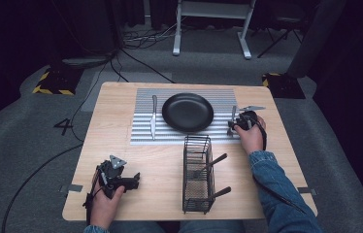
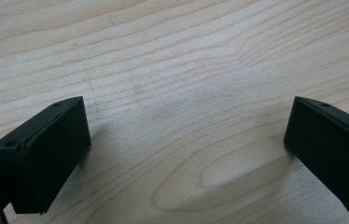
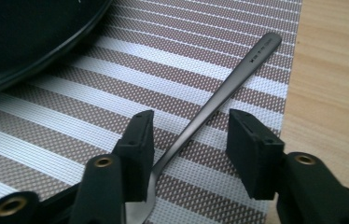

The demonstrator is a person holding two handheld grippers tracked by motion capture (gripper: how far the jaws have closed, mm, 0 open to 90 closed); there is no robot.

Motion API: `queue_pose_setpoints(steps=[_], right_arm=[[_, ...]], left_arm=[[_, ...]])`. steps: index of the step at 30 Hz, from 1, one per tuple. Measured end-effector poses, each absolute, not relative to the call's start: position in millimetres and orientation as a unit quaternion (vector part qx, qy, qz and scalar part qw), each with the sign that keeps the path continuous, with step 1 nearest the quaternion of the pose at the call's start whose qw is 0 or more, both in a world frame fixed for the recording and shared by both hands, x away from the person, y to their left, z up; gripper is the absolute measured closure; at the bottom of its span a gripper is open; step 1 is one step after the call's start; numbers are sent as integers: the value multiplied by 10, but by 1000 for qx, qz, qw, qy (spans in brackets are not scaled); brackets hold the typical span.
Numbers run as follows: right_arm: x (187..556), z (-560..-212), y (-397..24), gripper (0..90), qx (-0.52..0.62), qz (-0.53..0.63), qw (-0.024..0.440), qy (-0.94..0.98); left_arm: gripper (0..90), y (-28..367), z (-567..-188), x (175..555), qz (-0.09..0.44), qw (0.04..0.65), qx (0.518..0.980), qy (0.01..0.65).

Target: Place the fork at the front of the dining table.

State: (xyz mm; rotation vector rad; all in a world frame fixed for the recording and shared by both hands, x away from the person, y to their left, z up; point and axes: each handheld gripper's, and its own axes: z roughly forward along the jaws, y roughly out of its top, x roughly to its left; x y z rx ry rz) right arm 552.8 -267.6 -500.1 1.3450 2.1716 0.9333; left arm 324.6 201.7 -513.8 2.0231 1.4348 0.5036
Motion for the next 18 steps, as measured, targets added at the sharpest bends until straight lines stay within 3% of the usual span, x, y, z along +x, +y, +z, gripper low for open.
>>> queue_pose_setpoints(steps=[7,18], right_arm=[[5577,-5004,-2603,675,475,338,214,784],[5664,-5018,-2449,691,466,344,216,786]], left_arm=[[5,2016,-5139,3246,190,301,762,541],[2,2017,-5139,3248,188,301,763,540]])
